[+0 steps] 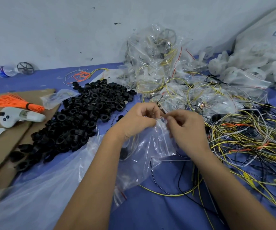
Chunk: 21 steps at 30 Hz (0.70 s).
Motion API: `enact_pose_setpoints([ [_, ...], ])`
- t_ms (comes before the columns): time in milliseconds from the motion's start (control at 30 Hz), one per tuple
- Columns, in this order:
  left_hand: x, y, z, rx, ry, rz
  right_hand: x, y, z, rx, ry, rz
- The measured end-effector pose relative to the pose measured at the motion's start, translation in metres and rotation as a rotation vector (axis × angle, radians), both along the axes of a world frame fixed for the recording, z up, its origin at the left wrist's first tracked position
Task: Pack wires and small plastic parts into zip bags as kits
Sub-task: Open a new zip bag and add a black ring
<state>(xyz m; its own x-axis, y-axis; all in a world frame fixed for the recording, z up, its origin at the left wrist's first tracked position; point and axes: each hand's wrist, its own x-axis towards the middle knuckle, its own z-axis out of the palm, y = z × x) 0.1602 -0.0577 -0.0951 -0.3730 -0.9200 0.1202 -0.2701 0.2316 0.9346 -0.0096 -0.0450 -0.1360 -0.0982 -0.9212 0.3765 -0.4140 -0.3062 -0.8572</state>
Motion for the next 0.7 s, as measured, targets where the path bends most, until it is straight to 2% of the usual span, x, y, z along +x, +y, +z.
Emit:
enact_pose_setpoints([
  [100, -0.002, -0.002, -0.009, 0.03, -0.073, -0.035, -0.011, -0.004, -0.002, -0.163, 0.371, -0.242],
  [167, -0.006, -0.003, -0.013, 0.051, -0.126, -0.075, -0.014, -0.009, -0.008, -0.164, 0.59, -0.217],
  [233, -0.011, -0.002, -0.014, 0.053, -0.163, -0.101, -0.012, -0.009, -0.015, -0.05, 0.782, -0.136],
  [333, -0.011, -0.002, -0.014, 0.052, -0.182, -0.093, -0.01, -0.01, -0.022, 0.05, 0.877, -0.088],
  [433, -0.007, -0.004, -0.013, 0.041, -0.206, -0.071, -0.009, -0.012, -0.017, -0.011, 0.627, -0.141],
  [600, -0.003, -0.005, -0.013, 0.027, -0.244, -0.044, -0.014, -0.009, 0.001, -0.102, -0.272, -0.091],
  [700, -0.002, -0.007, -0.015, 0.002, -0.24, -0.029, -0.018, -0.008, 0.01, -0.067, -0.652, -0.017],
])
